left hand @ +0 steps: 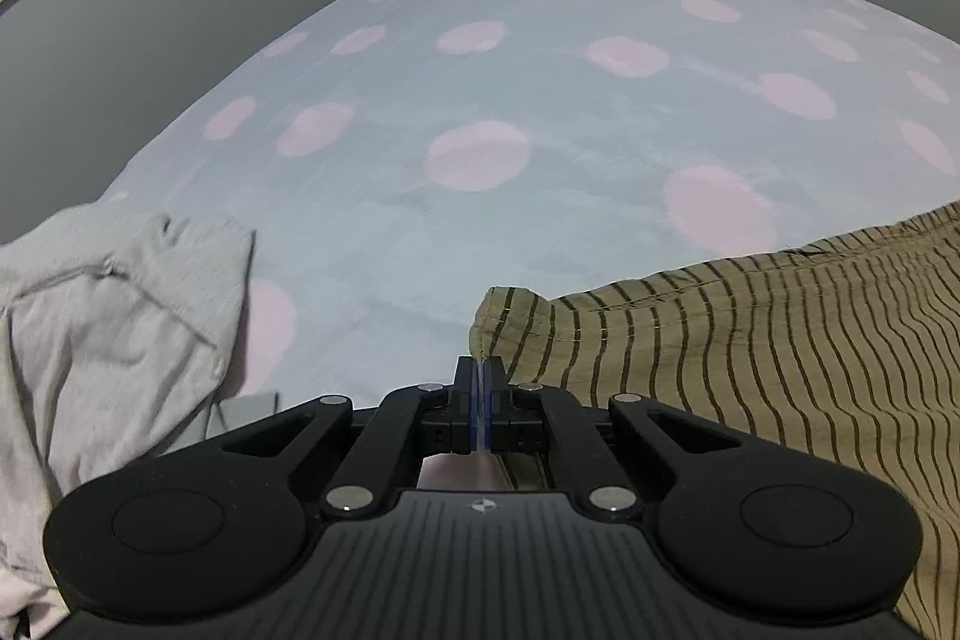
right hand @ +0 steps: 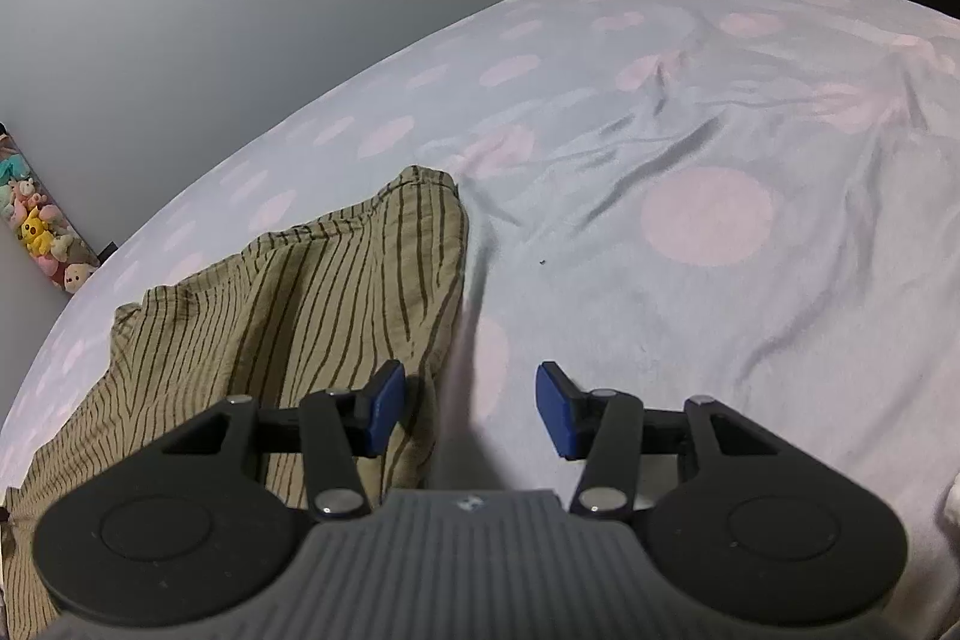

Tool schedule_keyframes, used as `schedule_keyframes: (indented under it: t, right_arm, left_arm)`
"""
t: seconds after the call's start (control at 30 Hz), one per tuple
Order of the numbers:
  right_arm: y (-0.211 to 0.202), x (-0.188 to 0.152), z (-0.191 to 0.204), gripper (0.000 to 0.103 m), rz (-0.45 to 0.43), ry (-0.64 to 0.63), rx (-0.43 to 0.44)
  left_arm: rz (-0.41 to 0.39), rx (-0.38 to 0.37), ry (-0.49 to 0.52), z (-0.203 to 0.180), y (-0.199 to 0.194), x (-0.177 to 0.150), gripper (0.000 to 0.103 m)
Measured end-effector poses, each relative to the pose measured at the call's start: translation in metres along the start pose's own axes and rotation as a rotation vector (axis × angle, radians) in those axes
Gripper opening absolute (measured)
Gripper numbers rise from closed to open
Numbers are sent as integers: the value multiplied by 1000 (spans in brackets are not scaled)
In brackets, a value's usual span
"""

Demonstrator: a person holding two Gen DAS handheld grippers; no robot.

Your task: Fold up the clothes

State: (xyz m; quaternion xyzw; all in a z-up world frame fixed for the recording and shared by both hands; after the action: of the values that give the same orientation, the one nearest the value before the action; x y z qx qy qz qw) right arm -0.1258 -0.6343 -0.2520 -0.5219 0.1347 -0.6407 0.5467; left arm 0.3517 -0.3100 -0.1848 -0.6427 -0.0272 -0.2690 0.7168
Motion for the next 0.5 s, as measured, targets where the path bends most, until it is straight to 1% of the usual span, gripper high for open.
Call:
schedule_keyframes:
  t: [0.13,0.2,0.27,0.3,0.37,0.4,0.43,0.5]
  right_arm:
    - [1,1,-7,52,8,32,16]
    - [1,2,-9,52,11,44,25]
    - [0,3,-10,51,11,51,32]
    - [-1,4,-10,50,10,57,37]
    - [0,5,-12,47,15,71,54]
    - [0,5,-12,40,21,79,67]
    - [0,5,-12,37,31,86,86]
    - [0,4,-9,35,43,89,126]
  left_arm:
    - [13,13,8,-6,2,3,1]
    - [6,-17,13,-8,-3,-1,3]
    - [-7,-45,14,-10,-11,-6,11]
    - [-10,-54,14,-10,-14,-10,18]
    - [-14,-74,15,-10,-22,-19,18]
    - [-14,-86,15,-10,-26,-25,19]
    - [-6,-103,16,-9,-31,-33,20]
    - [6,-137,16,-7,-41,-49,24]
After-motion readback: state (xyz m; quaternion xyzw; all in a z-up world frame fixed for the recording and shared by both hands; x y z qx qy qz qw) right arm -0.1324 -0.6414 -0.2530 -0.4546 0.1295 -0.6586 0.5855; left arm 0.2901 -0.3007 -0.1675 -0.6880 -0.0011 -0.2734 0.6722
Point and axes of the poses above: each gripper's, at about its wrist camera, not at the fingertips, and y roughly the way its jaws point, z to its left, x to its top, the point moved 1 cm from there along y, roughly the way its jaws point, and after that the axes turned 15 degrees about z, right-handed, at the moved point
